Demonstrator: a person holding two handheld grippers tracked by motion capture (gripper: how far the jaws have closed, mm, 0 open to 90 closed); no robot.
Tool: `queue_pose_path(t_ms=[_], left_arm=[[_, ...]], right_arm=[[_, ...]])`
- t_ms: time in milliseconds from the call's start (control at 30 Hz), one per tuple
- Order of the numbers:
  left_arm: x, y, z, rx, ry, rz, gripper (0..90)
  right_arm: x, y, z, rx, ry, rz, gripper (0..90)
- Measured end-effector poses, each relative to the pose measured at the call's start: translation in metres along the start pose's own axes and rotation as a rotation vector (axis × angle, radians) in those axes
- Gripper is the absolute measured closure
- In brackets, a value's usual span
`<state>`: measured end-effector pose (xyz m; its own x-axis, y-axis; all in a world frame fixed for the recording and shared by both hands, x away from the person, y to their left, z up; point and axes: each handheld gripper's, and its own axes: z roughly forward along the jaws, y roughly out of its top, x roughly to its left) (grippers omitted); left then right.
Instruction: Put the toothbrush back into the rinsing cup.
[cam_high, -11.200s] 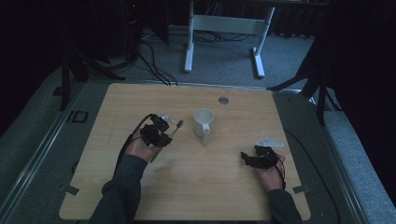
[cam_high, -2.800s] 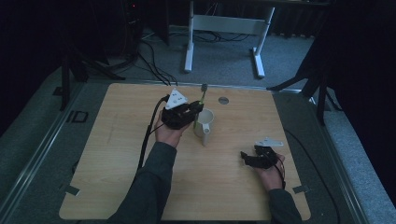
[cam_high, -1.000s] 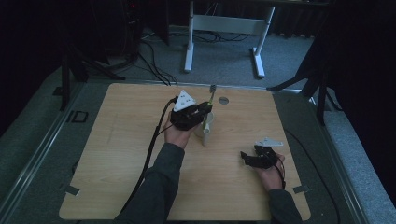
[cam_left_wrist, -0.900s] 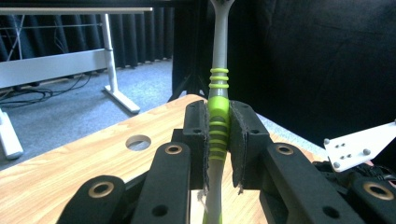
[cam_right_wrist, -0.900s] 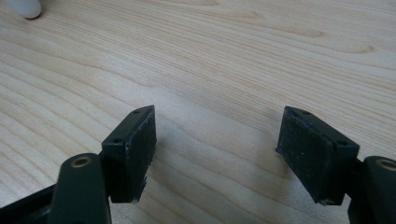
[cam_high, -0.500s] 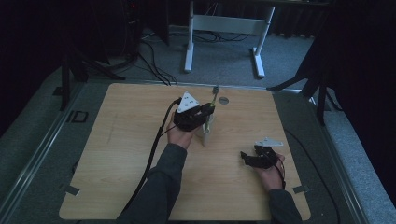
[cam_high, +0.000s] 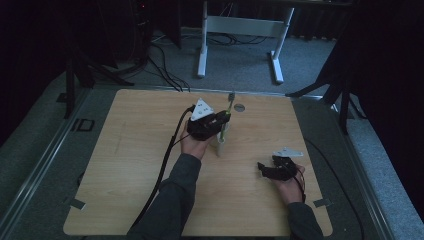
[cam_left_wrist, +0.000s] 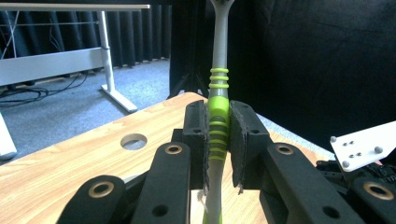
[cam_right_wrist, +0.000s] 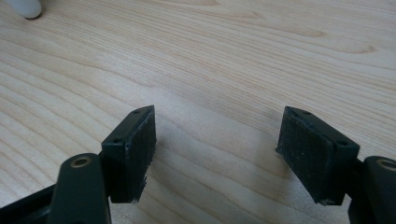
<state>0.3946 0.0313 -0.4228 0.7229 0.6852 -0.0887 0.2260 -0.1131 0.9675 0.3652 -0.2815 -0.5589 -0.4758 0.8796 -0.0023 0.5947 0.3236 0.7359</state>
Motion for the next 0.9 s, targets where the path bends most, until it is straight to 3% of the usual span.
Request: queue_pose_path(t_ms=[900], left_arm=[[0.000,-0.015,0.005,0.039,0.001,0.008,77.8]], right_arm=[[0.000,0.000,0.000,0.000,0.000,0.000,27.6]])
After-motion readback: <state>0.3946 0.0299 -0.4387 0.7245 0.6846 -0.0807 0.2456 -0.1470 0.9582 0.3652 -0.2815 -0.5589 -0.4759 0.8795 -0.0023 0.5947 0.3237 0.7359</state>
